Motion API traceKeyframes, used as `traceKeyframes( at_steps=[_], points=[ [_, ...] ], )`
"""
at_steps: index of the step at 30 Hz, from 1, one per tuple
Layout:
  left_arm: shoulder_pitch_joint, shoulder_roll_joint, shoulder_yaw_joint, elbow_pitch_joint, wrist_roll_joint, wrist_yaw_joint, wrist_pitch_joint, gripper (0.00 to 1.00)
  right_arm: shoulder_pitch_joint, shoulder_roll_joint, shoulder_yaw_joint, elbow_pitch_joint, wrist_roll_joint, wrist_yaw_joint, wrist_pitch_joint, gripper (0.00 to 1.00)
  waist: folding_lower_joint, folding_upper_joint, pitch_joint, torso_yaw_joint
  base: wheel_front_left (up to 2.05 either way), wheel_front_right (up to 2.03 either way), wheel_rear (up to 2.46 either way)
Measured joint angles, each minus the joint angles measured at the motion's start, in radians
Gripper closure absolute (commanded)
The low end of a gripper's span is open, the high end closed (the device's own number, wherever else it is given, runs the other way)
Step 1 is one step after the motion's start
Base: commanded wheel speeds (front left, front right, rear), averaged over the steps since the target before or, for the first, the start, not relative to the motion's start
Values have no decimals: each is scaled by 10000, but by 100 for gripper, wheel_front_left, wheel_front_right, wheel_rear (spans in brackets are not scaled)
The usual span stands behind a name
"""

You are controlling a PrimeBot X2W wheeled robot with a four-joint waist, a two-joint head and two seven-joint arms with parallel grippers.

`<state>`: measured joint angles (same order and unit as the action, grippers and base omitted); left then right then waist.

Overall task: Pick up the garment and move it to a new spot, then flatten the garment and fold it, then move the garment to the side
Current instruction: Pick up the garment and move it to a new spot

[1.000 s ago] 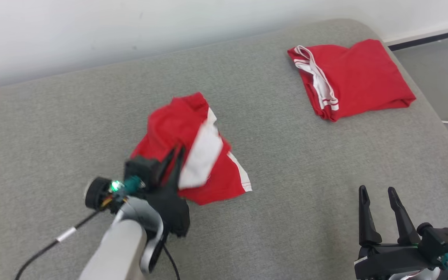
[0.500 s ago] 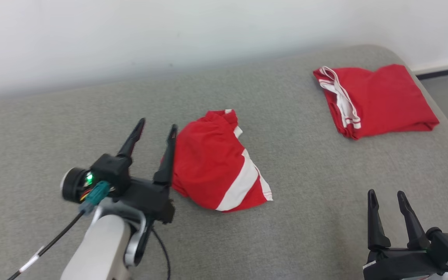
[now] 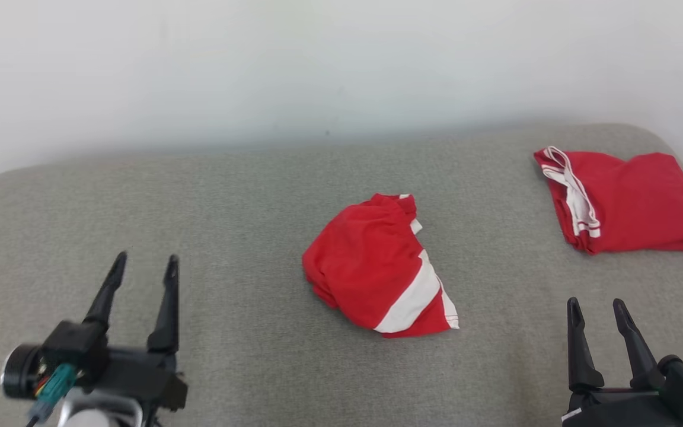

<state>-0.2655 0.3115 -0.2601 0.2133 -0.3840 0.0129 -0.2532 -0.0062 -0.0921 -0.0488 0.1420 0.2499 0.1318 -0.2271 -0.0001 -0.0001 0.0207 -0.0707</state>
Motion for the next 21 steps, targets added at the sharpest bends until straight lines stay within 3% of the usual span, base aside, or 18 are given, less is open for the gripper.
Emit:
traceKeyframes(
  at_steps=[14,21],
  points=[
    [2451,-31,1360,-1572,-144,458,-92,0,266,-25,140,-182,-17,0,167,0,1,1,-302,381,0,0,0],
    [3144,-299,1929,-1848,-27,263,-92,0,328,-8,192,-69,63,0,165,0,1,1,-345,481,0,0,0]
  ],
)
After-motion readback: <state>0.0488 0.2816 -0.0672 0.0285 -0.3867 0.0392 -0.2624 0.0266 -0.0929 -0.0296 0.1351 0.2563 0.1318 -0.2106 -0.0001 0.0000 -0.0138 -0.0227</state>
